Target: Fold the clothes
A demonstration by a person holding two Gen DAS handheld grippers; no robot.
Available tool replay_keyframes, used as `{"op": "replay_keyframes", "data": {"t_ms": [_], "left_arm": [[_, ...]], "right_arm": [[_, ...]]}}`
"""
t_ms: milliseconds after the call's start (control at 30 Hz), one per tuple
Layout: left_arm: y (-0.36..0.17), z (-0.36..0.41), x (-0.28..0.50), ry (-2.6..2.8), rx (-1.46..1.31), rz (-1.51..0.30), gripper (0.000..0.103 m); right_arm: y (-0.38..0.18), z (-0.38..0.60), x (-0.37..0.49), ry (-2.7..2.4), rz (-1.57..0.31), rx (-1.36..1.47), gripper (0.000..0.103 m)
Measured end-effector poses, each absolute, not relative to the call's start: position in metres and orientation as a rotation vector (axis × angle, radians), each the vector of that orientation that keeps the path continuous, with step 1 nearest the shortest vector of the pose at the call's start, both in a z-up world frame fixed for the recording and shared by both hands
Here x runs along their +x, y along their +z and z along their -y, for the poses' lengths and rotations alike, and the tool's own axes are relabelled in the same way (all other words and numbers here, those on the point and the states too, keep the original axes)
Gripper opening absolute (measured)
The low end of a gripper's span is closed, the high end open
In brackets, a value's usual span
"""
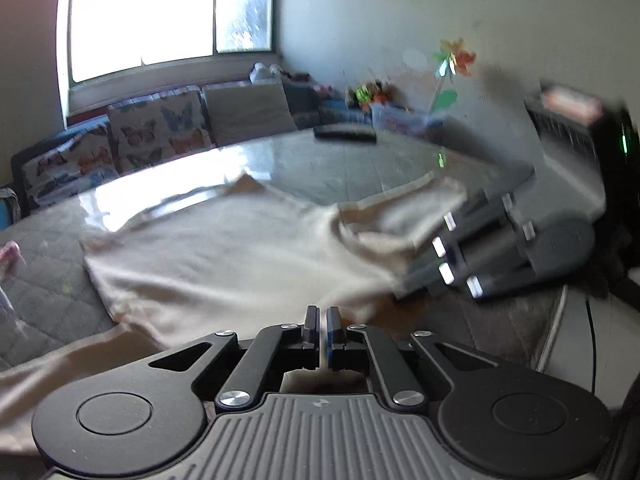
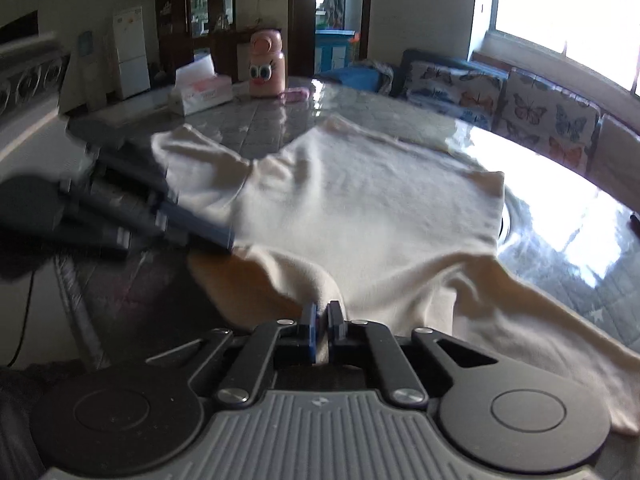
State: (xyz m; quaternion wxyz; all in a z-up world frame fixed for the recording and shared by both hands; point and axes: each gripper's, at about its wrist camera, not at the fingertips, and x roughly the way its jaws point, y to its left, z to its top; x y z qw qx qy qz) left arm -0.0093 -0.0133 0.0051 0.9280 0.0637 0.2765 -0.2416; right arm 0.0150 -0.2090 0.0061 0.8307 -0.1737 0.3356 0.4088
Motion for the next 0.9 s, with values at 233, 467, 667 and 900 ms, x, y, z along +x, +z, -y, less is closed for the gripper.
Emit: {"op": "replay_keyframes", "data": {"t_ms": [233,467,667,900], "left_arm": [[0.013,0.015,0.026,-0.423,0.101,-0.558,0.005],[-0.02,0.042,0.041,-0.468,0.132,-0.643,0.005],[-0.032,0.054,0.036,-0.499,0.149,-0.662,0.008],[-0.034,0.054,0.033,-0.51,0.143,-0.665,0.009]], "right_arm": [[0.018,0.219,0.018,0.906,-0.736,-0.302,0.007],[0.026,0.222,0.06,0.759,-0.675,-0.218,0.011],[0.001,0.206,0.091,0.736,-0.698,-0.238,0.013],[-0.016,0.207,0.111,0.635,-0.688,-0.317,0.016]]}}
